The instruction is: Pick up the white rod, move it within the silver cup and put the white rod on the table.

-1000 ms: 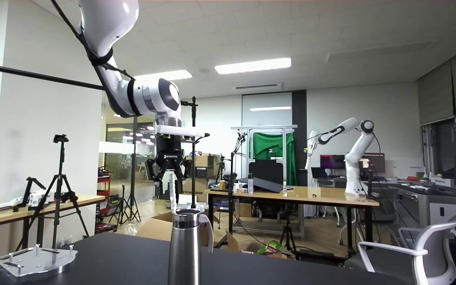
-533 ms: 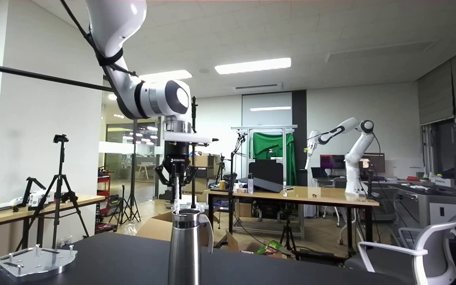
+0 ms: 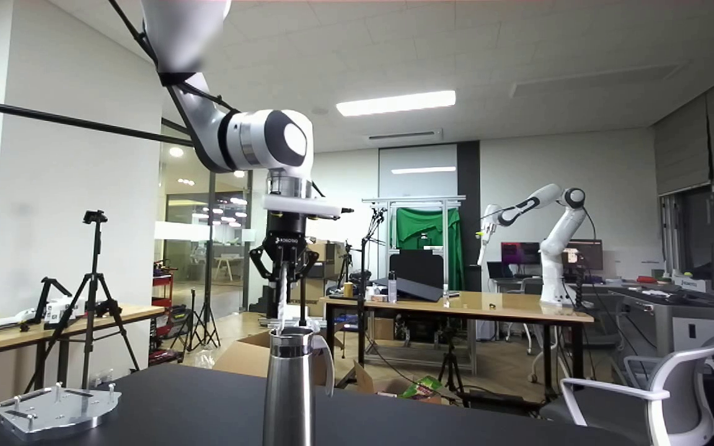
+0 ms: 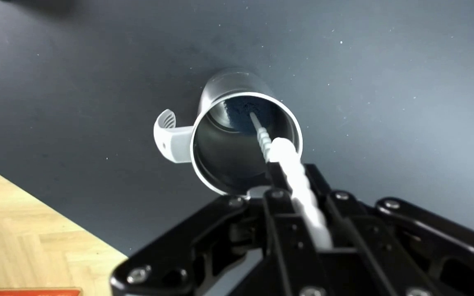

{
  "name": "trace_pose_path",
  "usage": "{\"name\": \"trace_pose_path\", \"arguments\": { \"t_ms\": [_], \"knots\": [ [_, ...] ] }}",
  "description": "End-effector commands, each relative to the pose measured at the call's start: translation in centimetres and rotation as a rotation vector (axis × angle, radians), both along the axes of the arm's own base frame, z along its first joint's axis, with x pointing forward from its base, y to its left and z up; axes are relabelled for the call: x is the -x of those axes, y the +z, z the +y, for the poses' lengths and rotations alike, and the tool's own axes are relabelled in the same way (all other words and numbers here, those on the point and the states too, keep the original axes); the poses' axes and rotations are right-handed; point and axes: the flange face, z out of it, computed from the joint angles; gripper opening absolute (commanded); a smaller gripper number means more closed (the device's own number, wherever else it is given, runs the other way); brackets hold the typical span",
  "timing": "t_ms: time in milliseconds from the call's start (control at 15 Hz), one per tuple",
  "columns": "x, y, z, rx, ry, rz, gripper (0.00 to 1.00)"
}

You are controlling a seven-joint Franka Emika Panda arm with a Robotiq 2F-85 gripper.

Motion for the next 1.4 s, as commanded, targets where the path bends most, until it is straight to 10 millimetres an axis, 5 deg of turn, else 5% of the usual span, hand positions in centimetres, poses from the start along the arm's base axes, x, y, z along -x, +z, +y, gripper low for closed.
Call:
{"name": "trace_pose_path", "arguments": {
  "t_ms": [0, 267, 400, 1000, 1333],
  "knots": [
    [1.1, 3.4, -0.5, -0.032, -0.038, -0.025, 0.04],
    [1.8, 8.0, -1.2, -0.081, -0.070, -0.120, 0.04],
    [2.2, 8.6, -1.9, -0.090, -0.097, -0.136, 0.04],
    [6.0, -2.2, -4.1, -0.052, -0.158, -0.014, 0.04],
    [5.3, 3.1, -3.5, -0.063, -0.135, -0.096, 0.04]
  ]
}}
